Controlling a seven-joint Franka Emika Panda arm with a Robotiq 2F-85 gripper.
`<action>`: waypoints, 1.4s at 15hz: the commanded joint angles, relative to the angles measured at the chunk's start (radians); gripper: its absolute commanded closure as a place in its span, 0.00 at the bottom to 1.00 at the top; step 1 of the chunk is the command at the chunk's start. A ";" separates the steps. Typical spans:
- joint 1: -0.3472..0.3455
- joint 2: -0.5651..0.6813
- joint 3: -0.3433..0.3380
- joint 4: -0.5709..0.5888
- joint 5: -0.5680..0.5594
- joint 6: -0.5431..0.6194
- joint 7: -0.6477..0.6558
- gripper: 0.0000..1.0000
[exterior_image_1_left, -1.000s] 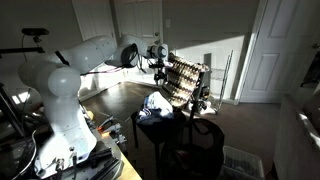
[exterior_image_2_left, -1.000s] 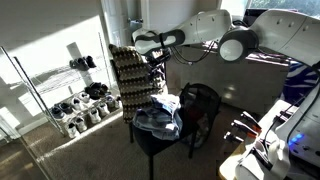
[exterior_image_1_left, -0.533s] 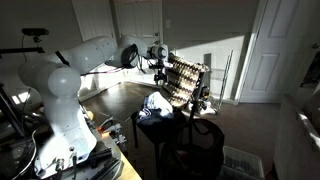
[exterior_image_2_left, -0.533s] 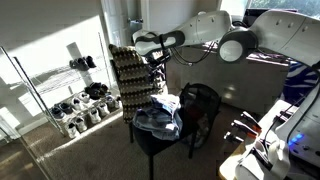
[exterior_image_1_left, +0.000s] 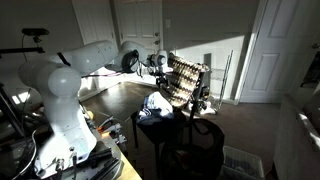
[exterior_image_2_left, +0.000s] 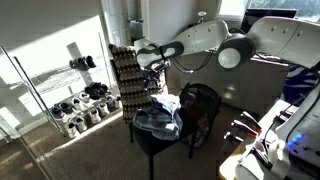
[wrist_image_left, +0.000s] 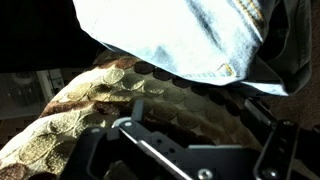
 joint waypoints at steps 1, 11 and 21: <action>-0.013 0.026 0.018 -0.065 0.011 0.135 -0.017 0.00; -0.003 -0.113 0.008 -0.466 -0.013 0.418 -0.005 0.00; 0.033 -0.277 -0.025 -0.869 -0.097 0.918 0.009 0.00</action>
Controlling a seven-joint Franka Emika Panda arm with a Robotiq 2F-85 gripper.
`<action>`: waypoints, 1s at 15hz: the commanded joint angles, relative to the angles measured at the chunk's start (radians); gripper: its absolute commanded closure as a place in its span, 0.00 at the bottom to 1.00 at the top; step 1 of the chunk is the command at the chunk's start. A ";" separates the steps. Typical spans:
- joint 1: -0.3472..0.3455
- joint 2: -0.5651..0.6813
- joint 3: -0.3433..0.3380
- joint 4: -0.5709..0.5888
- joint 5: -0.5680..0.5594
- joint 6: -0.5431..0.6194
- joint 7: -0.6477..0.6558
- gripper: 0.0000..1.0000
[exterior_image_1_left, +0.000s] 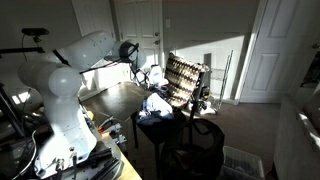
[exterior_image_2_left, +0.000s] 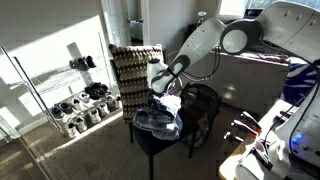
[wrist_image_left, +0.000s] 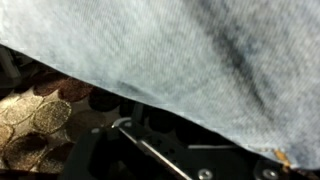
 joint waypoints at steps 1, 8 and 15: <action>0.040 -0.124 -0.051 -0.240 -0.069 0.269 0.031 0.00; 0.236 -0.238 -0.257 -0.554 0.001 0.741 0.018 0.00; 0.424 -0.385 -0.310 -0.885 0.155 0.881 -0.173 0.00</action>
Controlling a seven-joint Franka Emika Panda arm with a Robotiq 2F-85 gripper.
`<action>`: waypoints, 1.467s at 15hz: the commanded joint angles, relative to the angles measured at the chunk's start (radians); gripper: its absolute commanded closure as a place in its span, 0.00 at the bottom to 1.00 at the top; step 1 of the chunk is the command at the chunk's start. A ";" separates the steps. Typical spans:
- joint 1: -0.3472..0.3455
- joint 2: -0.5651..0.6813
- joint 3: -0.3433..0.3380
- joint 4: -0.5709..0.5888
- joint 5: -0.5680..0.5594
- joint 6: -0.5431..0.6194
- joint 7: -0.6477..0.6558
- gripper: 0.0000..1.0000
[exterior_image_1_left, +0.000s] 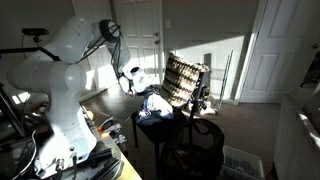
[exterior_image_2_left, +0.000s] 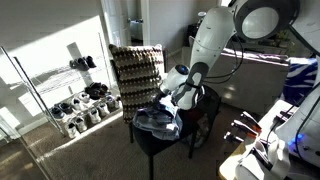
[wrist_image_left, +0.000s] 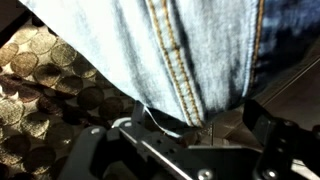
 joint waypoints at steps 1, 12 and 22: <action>0.105 -0.146 -0.019 -0.215 0.107 0.005 -0.101 0.00; -0.019 -0.434 0.059 -0.411 0.103 -0.145 -0.177 0.00; -0.181 -0.247 0.165 -0.048 -0.017 -0.652 -0.104 0.00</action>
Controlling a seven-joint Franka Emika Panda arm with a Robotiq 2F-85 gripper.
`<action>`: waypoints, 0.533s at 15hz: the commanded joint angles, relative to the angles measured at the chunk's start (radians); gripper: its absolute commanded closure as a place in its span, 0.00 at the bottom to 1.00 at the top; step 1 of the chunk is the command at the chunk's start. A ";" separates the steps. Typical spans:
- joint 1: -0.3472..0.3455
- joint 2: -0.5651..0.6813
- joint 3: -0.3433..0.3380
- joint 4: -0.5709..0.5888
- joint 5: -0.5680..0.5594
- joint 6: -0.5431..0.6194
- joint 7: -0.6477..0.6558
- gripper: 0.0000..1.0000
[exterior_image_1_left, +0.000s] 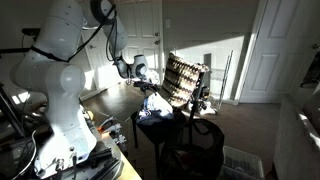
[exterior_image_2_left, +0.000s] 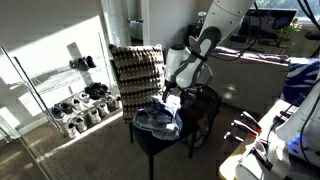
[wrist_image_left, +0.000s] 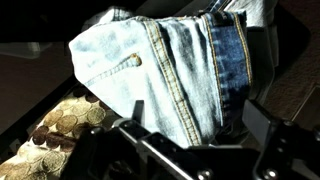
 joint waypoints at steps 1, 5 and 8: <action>-0.092 0.075 0.083 0.112 -0.075 -0.154 0.032 0.00; -0.146 0.136 0.140 0.196 -0.124 -0.188 0.022 0.00; -0.147 0.182 0.137 0.249 -0.156 -0.176 0.036 0.00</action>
